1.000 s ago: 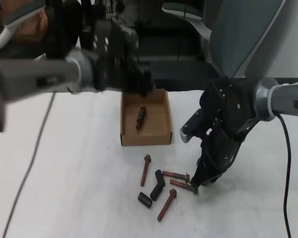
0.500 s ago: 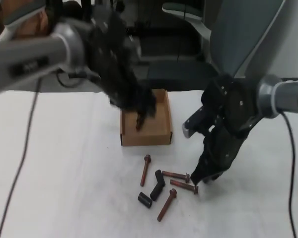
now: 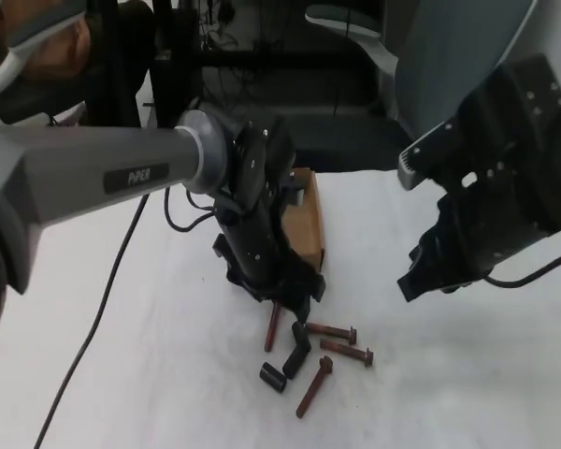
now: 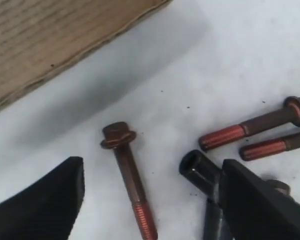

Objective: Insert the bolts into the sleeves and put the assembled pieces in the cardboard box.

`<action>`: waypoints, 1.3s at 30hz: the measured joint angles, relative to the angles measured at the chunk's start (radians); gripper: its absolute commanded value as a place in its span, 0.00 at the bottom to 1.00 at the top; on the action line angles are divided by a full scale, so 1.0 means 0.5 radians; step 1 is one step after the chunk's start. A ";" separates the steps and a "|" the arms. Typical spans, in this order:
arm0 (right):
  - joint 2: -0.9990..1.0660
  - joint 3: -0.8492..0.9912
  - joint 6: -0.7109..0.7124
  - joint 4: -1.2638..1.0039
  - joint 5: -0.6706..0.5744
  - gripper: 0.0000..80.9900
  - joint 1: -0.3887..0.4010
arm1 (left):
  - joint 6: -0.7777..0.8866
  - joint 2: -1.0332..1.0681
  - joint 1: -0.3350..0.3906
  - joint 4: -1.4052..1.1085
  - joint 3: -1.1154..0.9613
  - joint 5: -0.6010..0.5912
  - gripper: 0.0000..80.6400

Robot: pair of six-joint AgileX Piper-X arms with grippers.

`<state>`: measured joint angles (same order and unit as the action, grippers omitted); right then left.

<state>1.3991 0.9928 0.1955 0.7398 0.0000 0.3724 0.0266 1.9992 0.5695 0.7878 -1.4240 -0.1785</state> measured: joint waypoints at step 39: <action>-0.619 -0.312 -0.038 -0.280 -0.160 0.01 0.000 | 0.045 -0.275 0.043 -0.271 0.107 -0.051 0.02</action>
<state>1.0899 0.8369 0.1766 0.6000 -0.0801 0.3724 0.0493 1.8618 0.5910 0.6521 -1.3705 -0.2039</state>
